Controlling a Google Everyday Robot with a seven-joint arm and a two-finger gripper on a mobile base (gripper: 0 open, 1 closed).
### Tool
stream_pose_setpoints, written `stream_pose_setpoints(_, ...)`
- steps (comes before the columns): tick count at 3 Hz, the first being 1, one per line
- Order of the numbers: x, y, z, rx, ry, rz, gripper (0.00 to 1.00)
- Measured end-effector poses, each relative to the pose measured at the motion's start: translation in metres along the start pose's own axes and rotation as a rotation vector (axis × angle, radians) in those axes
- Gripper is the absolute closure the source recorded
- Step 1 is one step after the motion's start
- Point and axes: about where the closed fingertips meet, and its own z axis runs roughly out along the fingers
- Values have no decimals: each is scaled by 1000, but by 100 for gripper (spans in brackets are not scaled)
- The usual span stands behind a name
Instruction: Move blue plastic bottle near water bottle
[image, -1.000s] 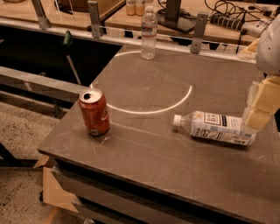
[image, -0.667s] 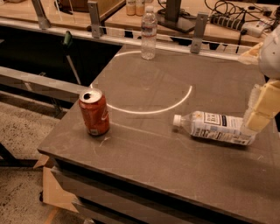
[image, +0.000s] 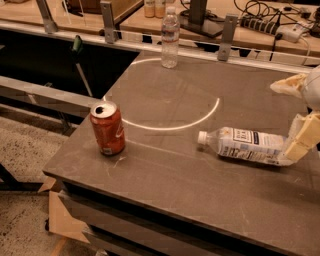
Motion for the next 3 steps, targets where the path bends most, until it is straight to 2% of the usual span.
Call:
stream_pose_setpoints(1, 13, -4, 18, -22, -12, 11, 0)
stream_pose_setpoints(2, 27, -5, 34, -29, 1, 48, 10)
stream_pose_setpoints(3, 36, 1, 49, -48, 29, 70, 28)
